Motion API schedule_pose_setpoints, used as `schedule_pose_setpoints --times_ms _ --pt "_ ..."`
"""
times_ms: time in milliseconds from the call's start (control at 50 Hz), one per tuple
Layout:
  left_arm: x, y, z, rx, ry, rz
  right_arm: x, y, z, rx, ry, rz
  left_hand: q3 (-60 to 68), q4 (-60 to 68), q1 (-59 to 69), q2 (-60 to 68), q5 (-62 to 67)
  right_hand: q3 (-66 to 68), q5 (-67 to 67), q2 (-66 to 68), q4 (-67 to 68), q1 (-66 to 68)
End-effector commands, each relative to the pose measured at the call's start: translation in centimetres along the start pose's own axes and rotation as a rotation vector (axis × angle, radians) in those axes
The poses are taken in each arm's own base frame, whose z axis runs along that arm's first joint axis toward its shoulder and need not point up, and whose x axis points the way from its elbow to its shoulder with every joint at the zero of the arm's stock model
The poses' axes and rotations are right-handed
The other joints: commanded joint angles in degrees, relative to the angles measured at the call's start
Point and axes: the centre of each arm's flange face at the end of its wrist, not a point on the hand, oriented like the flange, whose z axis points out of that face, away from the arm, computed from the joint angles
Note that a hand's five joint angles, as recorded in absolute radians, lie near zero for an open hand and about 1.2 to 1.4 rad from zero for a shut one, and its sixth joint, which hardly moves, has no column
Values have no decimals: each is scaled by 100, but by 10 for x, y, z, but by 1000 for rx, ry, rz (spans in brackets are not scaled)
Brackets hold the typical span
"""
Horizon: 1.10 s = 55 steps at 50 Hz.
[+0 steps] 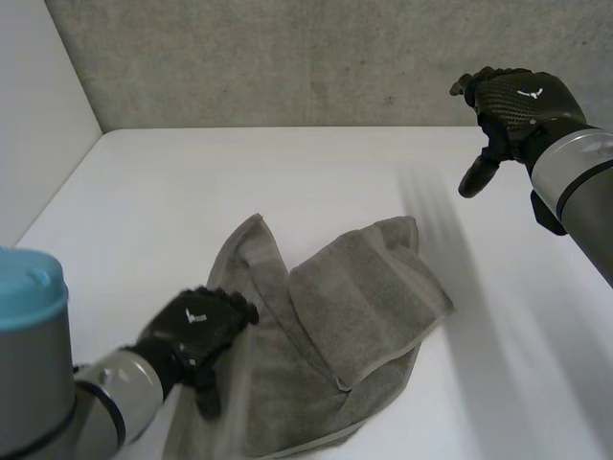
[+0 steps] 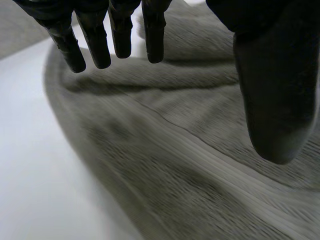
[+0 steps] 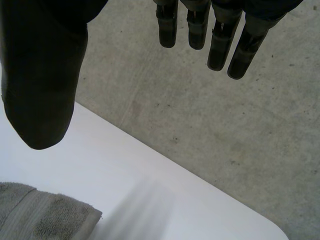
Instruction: Fold the towel.
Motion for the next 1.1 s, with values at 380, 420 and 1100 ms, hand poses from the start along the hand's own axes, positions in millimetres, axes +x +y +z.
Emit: schedule_pose_setpoints --times_ms 380,420,1100 --pt "39 19 4 28 100 24 -2 9 -2 -28 -6 -11 538 494 466 561 595 -404 -368 -415 -537 -305" --pt "40 20 5 22 105 14 -2 9 -2 -28 -6 -11 555 511 483 578 612 -404 -368 -415 -537 -305" --pt "66 33 19 12 111 19 -3 15 -2 -43 -10 -63 2840 2796 2768 2863 2897 -404 -368 -415 -537 -305"
